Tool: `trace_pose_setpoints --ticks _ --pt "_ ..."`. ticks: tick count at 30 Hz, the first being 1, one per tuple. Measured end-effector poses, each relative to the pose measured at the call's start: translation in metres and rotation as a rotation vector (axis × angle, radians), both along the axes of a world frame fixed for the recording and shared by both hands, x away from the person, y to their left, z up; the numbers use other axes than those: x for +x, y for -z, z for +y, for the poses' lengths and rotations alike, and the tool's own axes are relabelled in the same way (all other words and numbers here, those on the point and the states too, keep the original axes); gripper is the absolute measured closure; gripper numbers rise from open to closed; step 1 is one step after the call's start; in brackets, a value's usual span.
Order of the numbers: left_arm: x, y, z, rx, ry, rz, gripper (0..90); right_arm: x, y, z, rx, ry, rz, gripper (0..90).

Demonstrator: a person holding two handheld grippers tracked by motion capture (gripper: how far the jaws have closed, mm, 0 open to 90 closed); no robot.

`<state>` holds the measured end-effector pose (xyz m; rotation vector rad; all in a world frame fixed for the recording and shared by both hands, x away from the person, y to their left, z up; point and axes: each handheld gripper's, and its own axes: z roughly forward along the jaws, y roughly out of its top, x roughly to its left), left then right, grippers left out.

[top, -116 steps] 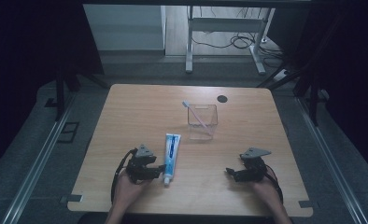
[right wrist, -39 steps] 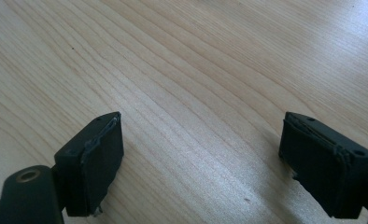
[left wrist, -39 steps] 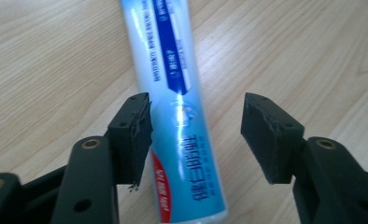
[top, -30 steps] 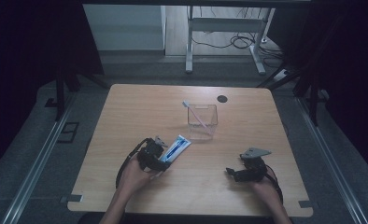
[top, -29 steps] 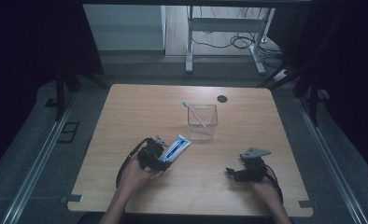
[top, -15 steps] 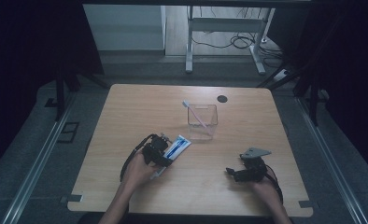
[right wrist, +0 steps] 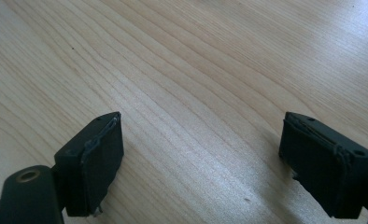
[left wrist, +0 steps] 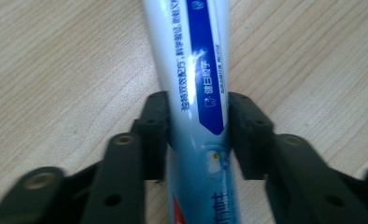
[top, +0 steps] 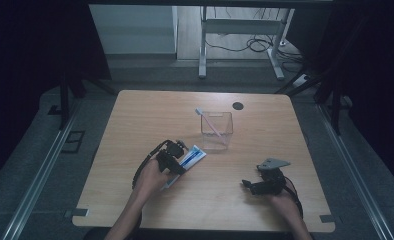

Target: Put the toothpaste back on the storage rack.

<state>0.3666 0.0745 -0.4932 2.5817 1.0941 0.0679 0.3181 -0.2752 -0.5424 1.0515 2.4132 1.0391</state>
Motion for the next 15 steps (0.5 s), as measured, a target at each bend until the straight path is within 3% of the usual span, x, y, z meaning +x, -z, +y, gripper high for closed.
trace_pose_setpoints --ticks 9,15 --pt "-0.0005 -0.0047 -0.0017 0.012 0.01 -0.009 74.2 0.0 0.0 0.0 -0.001 0.0 0.0 13.6" --pt "-0.001 -0.0049 0.0016 -0.021 0.023 -0.012 75.6 0.0 -0.0001 0.0 -0.001 0.0 0.001 13.6"
